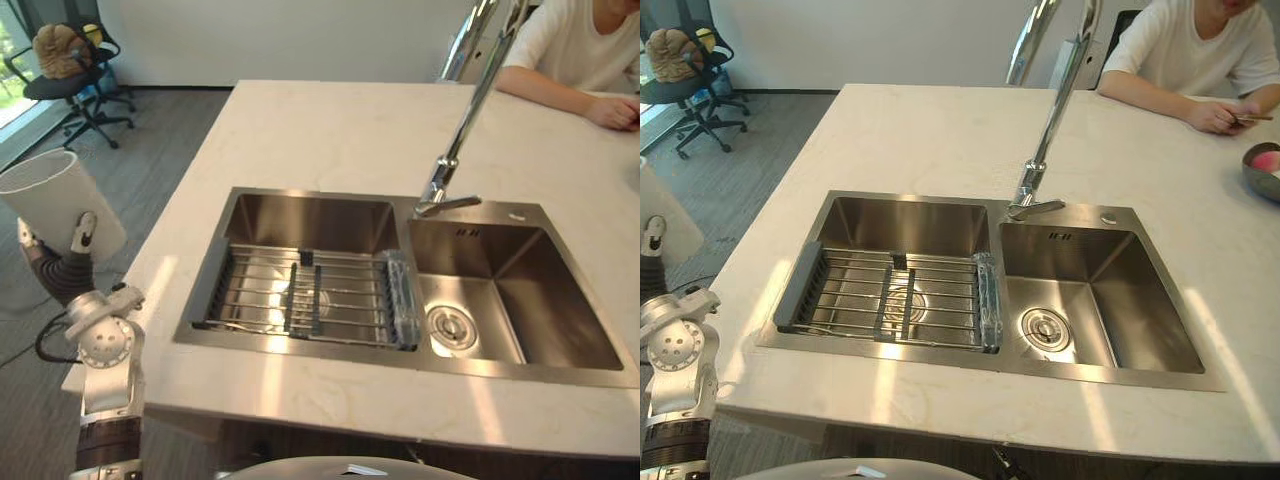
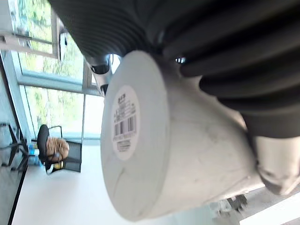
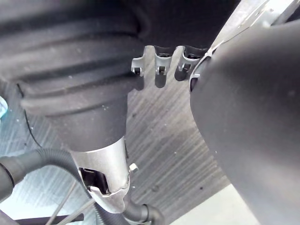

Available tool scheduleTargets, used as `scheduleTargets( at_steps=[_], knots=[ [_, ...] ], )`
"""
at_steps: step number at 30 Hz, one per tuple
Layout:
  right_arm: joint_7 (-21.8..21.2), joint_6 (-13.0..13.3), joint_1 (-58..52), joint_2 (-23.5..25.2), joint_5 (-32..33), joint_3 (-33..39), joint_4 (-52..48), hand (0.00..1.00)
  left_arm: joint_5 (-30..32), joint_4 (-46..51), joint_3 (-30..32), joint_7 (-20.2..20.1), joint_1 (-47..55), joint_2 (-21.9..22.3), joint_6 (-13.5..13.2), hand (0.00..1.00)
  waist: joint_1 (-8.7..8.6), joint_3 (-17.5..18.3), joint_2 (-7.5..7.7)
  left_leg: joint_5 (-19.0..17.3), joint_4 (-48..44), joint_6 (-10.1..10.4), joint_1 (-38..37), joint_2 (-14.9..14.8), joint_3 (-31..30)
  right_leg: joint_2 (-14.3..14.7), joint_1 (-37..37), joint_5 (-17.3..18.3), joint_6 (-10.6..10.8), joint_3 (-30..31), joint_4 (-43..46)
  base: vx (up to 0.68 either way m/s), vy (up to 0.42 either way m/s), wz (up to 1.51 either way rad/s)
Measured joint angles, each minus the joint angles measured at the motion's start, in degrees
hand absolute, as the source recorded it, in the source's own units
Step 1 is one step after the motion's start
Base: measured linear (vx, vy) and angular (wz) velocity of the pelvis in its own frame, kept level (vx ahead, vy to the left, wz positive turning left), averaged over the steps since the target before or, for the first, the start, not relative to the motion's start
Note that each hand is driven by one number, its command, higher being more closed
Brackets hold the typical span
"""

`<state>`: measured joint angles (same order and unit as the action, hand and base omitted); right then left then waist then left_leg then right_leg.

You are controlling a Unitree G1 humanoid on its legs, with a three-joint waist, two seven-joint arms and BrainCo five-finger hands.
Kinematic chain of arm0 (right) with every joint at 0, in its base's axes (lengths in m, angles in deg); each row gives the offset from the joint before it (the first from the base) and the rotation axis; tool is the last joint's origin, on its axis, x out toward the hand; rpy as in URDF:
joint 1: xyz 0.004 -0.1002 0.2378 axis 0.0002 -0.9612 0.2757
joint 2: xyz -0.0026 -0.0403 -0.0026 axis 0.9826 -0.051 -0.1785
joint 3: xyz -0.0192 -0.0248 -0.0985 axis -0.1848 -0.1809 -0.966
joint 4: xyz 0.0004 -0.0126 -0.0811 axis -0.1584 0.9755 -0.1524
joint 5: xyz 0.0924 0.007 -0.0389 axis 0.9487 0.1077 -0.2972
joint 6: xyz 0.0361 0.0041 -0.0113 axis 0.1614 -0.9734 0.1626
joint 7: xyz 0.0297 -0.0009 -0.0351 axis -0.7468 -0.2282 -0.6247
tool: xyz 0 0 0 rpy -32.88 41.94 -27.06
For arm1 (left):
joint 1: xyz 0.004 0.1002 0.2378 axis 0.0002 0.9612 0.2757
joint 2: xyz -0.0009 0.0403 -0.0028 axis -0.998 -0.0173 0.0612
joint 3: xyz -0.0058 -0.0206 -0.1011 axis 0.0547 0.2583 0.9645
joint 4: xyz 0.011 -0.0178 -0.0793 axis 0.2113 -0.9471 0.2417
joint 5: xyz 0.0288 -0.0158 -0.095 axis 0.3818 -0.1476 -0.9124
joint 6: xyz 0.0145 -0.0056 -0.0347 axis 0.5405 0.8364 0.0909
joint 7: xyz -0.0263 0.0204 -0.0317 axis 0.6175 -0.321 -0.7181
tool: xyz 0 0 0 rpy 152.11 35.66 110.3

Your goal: Walk over to the sink, pick up the cup, carry it to the dishwasher, place the cup inside the dishwasher, then close the dishwasher door

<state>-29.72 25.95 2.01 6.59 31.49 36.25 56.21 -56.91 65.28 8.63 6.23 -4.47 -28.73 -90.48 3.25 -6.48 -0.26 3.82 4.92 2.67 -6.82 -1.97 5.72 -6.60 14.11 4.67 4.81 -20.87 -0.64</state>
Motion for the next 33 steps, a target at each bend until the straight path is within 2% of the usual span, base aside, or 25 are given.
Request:
scheduleTargets(
  at_steps=[3,7,9,11,14,16,21,22,24,25,27,28,29,33],
  knots=[
    [0.9,-0.4,-0.2,0.1,-2.0,0.0,0.5,0.00,-0.1,0.3,4.0,0.3,0.0,0.9,-0.6,1.00,0.61,-0.1,0.53,0.3,0.0,-0.4,0.5,1.2,-2.7,-1.4,-0.4,1.8,0.4,-2.1,3.3,-0.06,0.044,0.46],
    [1.3,-0.3,0.0,0.0,-2.1,0.0,1.4,0.00,-1.0,4.6,6.9,0.3,1.0,0.9,-0.6,1.00,2.46,-0.1,1.70,1.1,0.0,-1.5,1.7,3.5,-5.7,-4.3,-2.3,4.0,0.9,-4.4,8.9,-0.03,0.070,0.39],
    [1.4,-0.3,-0.1,-0.2,-2.1,0.0,2.3,0.00,-1.5,4.8,8.1,0.2,1.5,0.9,-0.6,1.00,2.76,-0.4,1.28,1.4,0.0,-2.0,1.8,4.5,-7.4,-5.2,-2.3,4.5,0.0,-5.1,10.7,-0.01,0.064,0.50],
    [1.6,-0.4,-0.1,-0.7,-2.1,-0.1,2.4,0.00,-3.3,4.8,9.3,-0.3,2.0,0.9,-0.5,1.00,2.94,-0.5,1.48,1.3,0.0,-2.7,2.4,5.9,-10.0,-6.4,-2.3,5.1,-1.0,-4.6,13.0,-0.03,0.093,0.56],
    [2.4,-0.3,0.0,-0.4,-1.7,-0.8,2.2,0.00,-3.9,4.8,10.3,-1.4,2.4,0.9,-0.5,1.00,2.87,-0.2,1.98,1.2,0.0,-2.8,4.2,7.2,-13.3,-6.9,-4.4,6.8,-4.3,-1.2,16.6,-0.04,0.050,0.70],
    [2.8,-0.3,0.2,-0.5,-0.6,-2.2,2.3,0.00,-4.2,4.9,10.0,-2.6,2.8,0.9,-0.5,1.00,2.85,-0.3,1.99,1.2,0.0,-2.8,5.3,7.9,-16.3,-6.5,-5.4,6.9,-4.9,0.7,17.9,0.01,-0.019,0.89],
    [3.5,-0.4,0.5,-1.2,1.5,-7.0,2.3,0.00,-4.2,6.0,10.0,-2.4,4.7,0.9,-0.5,1.00,2.91,-0.4,1.82,1.8,0.0,-2.0,6.2,6.2,-17.3,-4.8,-6.8,7.0,-4.1,3.4,21.4,-0.05,-0.086,0.33],
    [3.4,-0.4,0.9,-1.4,1.4,-7.8,2.3,0.00,-4.2,6.6,10.1,-2.2,5.0,0.9,-0.6,1.00,2.92,-0.4,1.76,2.4,0.0,-1.0,7.2,5.6,-17.2,-4.3,-7.9,7.9,-2.9,3.7,21.3,-0.08,-0.120,0.00],
    [3.4,-0.5,1.4,-1.4,1.4,-8.0,2.2,0.00,-4.3,6.9,10.1,-2.1,5.0,0.9,-0.6,1.00,2.95,-0.4,1.78,3.1,0.0,-0.1,8.6,5.4,-16.8,-3.9,-8.4,9.8,-2.2,4.7,19.6,-0.10,-0.131,-0.10],
    [3.5,-0.4,1.7,-1.7,1.4,-8.9,2.2,0.00,-4.3,6.9,9.9,-2.0,5.1,1.2,-0.6,1.00,2.82,-0.6,1.38,4.4,0.0,0.2,9.3,5.2,-16.6,-3.6,-8.3,11.3,0.6,5.1,17.7,-0.15,-0.165,-0.08],
    [3.2,-0.6,1.6,-3.1,1.4,-10.3,1.2,0.00,-4.2,7.1,8.9,-2.1,5.2,2.1,-0.6,1.00,2.43,-1.2,0.21,4.9,0.0,0.4,9.0,4.0,-16.5,-2.5,-8.1,11.5,0.6,5.4,18.0,-0.13,-0.115,-0.04],
    [3.2,-0.8,1.1,-3.4,1.3,-11.9,0.0,0.00,-4.2,8.3,7.9,-2.1,6.1,2.2,-0.6,1.00,2.47,-1.5,-1.17,4.9,-0.1,0.4,8.9,3.0,-15.6,-1.7,-8.3,11.8,0.3,5.6,18.4,-0.11,-0.130,-0.08],
    [3.1,-0.8,0.8,-3.8,1.1,-12.7,-0.2,0.00,-4.2,10.7,7.3,-2.0,7.1,2.2,-0.7,1.00,2.37,-1.5,-0.81,4.9,-0.3,0.4,9.0,2.1,-14.3,-1.3,-8.4,12.5,-0.1,5.8,19.4,-0.08,-0.117,-0.06],
    [3.1,-2.0,-0.6,-4.4,0.2,-14.2,-2.0,0.00,-4.3,13.9,6.6,-2.0,7.3,2.1,-1.0,1.00,2.46,-1.3,-0.95,5.7,-0.4,-0.3,9.2,1.1,-11.6,-1.2,-9.5,14.6,-1.0,4.9,22.9,0.00,-0.122,0.13]
  ],
)
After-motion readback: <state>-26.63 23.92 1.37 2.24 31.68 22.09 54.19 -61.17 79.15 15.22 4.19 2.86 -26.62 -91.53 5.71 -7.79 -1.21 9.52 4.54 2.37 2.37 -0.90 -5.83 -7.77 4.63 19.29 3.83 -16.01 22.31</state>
